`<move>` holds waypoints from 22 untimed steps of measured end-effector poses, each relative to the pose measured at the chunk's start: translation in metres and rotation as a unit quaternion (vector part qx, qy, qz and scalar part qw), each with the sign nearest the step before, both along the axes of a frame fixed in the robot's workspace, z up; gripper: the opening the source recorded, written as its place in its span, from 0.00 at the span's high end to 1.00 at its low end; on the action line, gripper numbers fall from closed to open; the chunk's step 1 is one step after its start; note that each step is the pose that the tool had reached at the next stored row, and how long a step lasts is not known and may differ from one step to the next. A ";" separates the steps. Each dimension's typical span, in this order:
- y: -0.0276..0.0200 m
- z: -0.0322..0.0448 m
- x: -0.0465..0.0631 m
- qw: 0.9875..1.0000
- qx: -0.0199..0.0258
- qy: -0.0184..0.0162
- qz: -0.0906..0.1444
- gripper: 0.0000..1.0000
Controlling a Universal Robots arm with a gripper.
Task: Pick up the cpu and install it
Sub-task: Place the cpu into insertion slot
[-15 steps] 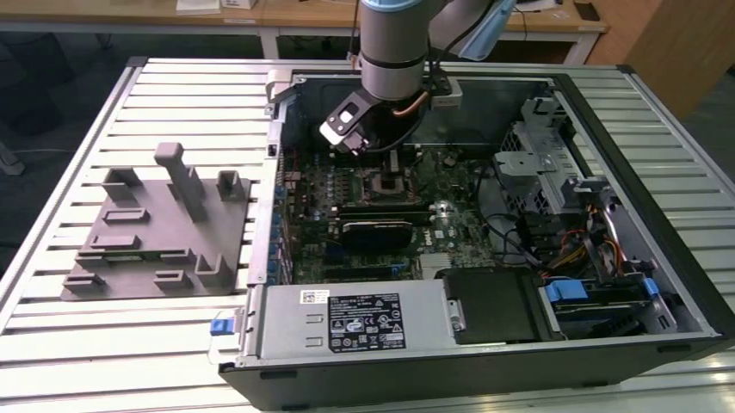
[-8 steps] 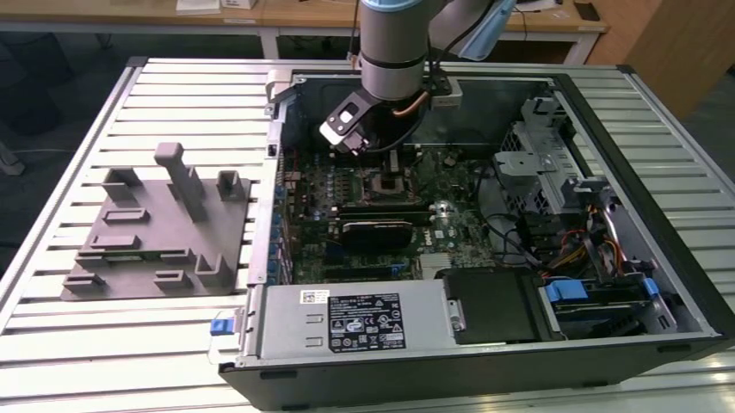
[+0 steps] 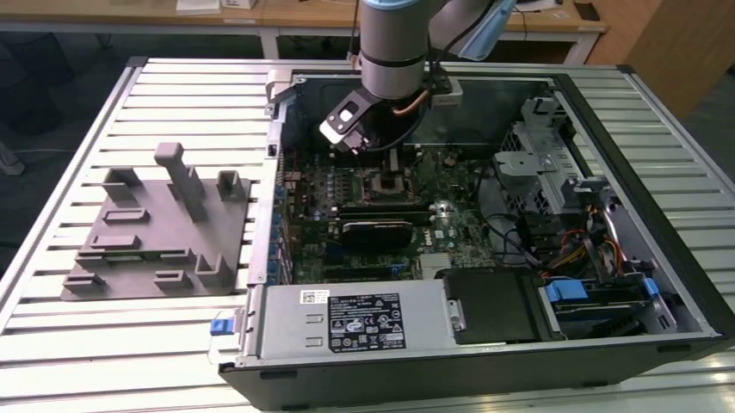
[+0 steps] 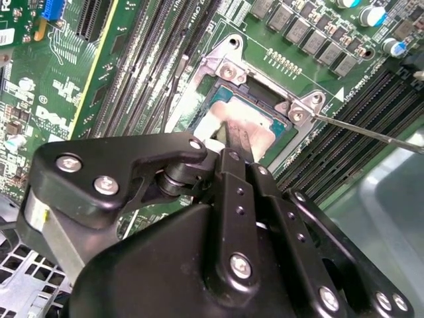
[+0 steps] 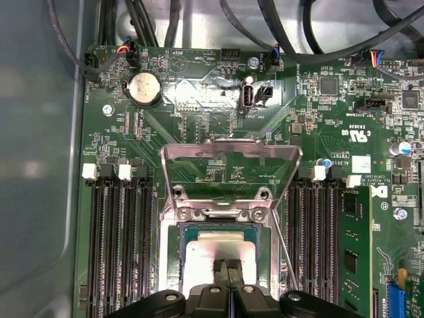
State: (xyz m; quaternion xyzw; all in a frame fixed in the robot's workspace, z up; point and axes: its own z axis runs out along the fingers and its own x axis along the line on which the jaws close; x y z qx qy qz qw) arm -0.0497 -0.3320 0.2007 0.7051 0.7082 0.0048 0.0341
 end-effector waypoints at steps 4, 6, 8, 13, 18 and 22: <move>0.0000 0.0030 0.000 1.000 0.000 0.000 0.000 0.89; 0.0000 0.0068 0.000 1.000 0.000 0.000 0.000 0.89; 0.0000 0.0111 0.000 1.000 0.000 0.000 0.000 0.89; 0.0000 0.0227 0.000 1.000 0.000 -0.001 0.000 0.89; 0.0000 0.0337 0.000 1.000 0.000 -0.003 0.000 0.89; 0.0000 0.0384 0.000 1.000 0.000 -0.004 0.000 0.89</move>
